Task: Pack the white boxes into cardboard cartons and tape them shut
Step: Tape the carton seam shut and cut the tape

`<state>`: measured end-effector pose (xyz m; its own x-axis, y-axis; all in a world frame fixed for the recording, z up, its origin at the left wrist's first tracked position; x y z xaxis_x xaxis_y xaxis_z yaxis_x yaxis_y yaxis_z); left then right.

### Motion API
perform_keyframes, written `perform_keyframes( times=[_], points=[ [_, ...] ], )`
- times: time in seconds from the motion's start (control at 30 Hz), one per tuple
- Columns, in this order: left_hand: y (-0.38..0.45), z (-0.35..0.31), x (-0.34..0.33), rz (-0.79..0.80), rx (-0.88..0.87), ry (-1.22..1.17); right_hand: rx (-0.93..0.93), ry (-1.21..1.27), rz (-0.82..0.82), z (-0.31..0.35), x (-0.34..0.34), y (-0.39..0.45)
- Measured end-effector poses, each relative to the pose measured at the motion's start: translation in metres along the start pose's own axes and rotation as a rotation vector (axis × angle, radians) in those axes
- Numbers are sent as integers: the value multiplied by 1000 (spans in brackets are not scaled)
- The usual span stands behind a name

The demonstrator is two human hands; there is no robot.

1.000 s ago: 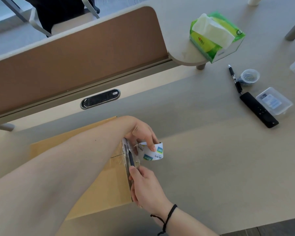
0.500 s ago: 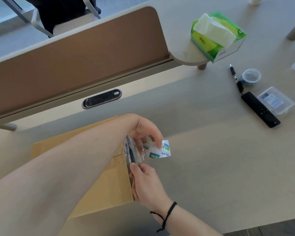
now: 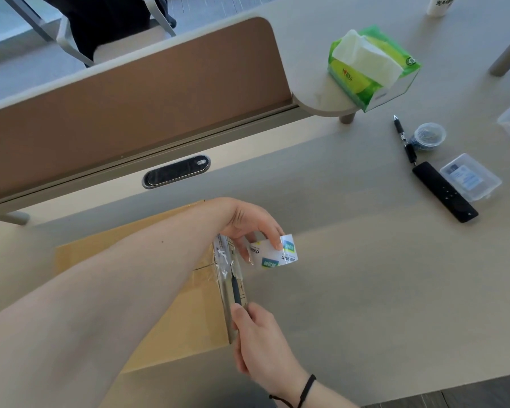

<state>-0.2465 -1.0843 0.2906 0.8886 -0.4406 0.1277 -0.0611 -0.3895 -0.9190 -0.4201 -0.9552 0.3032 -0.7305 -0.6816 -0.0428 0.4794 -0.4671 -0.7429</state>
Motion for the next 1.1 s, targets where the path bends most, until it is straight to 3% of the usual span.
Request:
perform_keyframes(
  times=[0.17,0.33,0.6,0.8,0.93,1.1],
  points=[
    [1,-12,-7,-3,-70,-68,-15,-80,13,-16,5,-11],
    [2,-24,-15,-19,-128,-98,-29,-189,-87,-35,15,0],
    [-13,-17,-7,-76,-145,-174,211,-1041,-251,-49,52,55],
    [-29,3,1,-147,-153,-294,318,-1326,-229,-52,56,76],
    [-41,12,4,-165,-181,-346,372,-1265,-322,-33,45,74],
    [-61,2,9,-233,-284,-460,569,-595,-288,14,6,44]
  ],
)
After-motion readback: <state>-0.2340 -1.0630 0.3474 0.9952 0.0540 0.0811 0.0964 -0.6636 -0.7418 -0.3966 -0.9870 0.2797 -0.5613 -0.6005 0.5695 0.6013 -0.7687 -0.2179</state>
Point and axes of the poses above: each hand's wrist, its own y-axis towards the middle knuckle, its own x-axis out of the back of the hand, z = x × y, the point moved 2 cm from there along y, towards the middle knuckle, and after that the axes turned 9 degrees about -z, right-handed, at the moved point
